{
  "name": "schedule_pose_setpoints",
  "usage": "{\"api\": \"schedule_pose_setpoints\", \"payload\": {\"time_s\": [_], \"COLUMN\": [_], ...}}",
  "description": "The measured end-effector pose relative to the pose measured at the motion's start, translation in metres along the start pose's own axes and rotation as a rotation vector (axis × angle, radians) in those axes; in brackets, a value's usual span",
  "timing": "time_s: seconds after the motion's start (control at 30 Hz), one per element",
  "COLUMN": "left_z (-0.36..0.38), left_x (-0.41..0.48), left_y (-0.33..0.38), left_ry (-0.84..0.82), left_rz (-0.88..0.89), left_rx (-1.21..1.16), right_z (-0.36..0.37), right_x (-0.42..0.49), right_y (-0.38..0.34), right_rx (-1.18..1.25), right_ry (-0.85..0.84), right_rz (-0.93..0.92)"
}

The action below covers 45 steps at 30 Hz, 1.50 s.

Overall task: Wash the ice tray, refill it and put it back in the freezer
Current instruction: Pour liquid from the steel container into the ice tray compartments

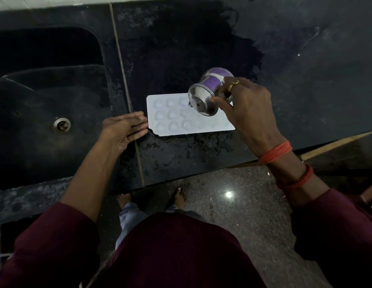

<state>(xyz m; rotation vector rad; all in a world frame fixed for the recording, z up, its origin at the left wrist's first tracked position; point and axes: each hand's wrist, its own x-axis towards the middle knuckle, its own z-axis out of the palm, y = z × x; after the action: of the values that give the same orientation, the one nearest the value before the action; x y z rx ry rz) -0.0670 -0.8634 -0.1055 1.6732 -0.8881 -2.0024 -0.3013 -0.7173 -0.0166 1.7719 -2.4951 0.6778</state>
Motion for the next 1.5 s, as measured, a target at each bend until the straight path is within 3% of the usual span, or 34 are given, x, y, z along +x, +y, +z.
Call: {"api": "schedule_pose_setpoints", "payload": {"time_s": [1.07,1.5], "left_z": [-0.002,-0.004], "left_x": [0.007,0.007], "left_y": [-0.002,-0.006], "left_ry": [0.002,-0.005], "left_rz": [0.002,0.005], "left_rx": [-0.012,-0.015], "right_z": [0.000,0.011], "right_x": [0.006,0.020], "right_y": [-0.001,0.001], "right_rx": [0.032,0.007], "right_ry": [-0.009,0.071], "right_rz": [0.048,0.034]}}
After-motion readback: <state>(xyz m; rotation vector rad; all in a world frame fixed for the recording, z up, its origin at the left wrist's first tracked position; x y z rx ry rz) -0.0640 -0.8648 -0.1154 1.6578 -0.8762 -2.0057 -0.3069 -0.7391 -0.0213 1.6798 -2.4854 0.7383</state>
